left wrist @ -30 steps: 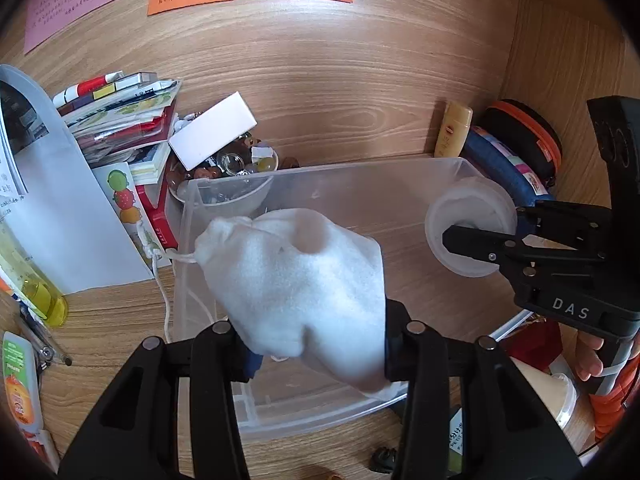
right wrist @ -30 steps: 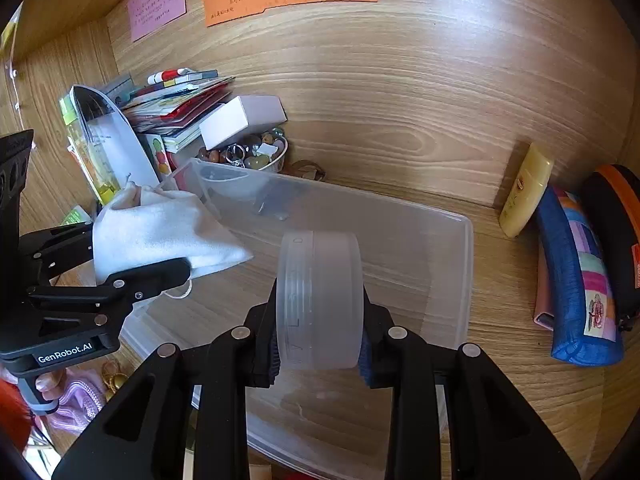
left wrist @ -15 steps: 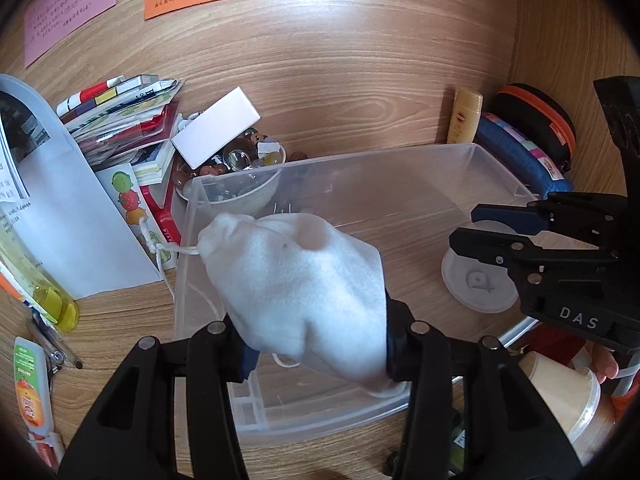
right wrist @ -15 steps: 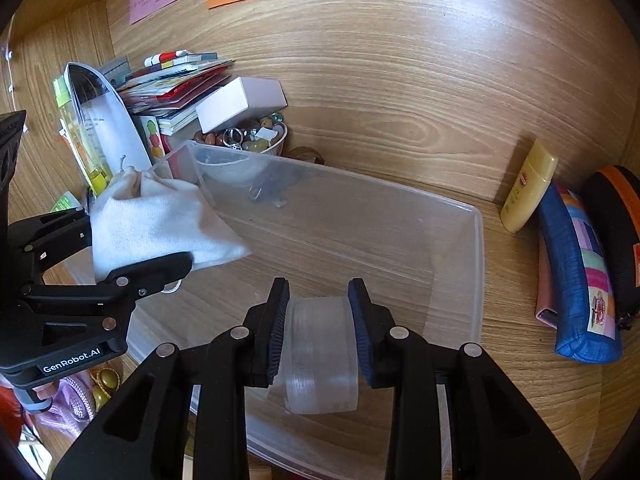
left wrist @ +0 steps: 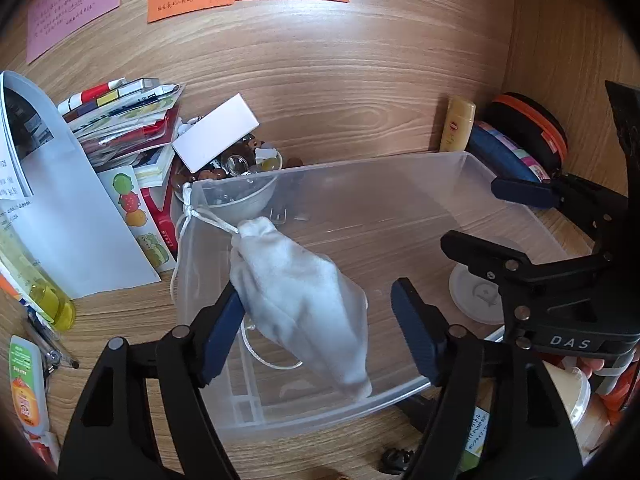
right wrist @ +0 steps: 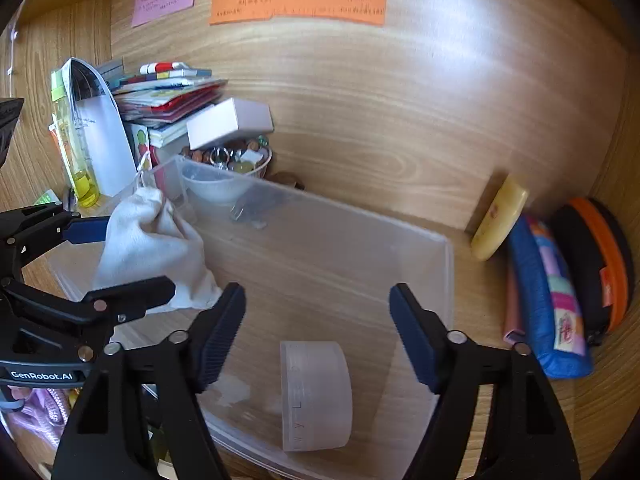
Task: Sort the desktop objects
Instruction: 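Open the right tool to drop the frosted jar while the left tool releases the white bag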
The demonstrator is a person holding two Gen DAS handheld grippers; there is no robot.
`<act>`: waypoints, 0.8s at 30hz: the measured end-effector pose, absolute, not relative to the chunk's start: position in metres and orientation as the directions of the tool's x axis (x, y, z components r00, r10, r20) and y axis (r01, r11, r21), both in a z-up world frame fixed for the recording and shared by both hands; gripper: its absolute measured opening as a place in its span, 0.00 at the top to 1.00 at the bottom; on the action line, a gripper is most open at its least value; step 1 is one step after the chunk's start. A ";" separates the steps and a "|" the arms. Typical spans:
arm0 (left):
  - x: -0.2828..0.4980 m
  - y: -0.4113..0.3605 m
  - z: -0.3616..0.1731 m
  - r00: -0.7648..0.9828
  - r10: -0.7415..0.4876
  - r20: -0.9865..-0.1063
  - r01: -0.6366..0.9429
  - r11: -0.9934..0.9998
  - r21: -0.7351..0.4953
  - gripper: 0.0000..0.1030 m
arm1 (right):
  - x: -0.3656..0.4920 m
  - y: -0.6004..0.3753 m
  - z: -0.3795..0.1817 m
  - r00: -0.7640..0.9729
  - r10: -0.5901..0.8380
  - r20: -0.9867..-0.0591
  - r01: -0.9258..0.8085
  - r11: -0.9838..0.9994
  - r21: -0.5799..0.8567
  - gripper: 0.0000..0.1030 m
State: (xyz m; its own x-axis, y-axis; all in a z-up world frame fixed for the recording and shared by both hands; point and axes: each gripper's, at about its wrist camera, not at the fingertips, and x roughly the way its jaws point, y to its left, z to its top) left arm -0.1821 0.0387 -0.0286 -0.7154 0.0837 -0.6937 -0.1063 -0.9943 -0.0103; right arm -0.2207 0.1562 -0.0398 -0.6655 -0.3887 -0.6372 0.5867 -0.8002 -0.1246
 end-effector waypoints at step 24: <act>-0.115 0.013 0.026 -0.788 0.040 -0.615 -0.084 -0.996 0.043 0.06 | -0.162 0.210 0.014 -0.744 -0.406 -0.531 0.543 -0.830 -0.127 0.08</act>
State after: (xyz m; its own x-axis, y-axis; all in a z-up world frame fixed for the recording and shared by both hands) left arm -0.1151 0.0134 0.0259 -0.7875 0.0402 -0.6150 -0.0843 -0.9955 0.0430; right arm -0.1625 0.2103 0.0138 -0.7437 -0.4060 -0.5310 0.5435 -0.8298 -0.1267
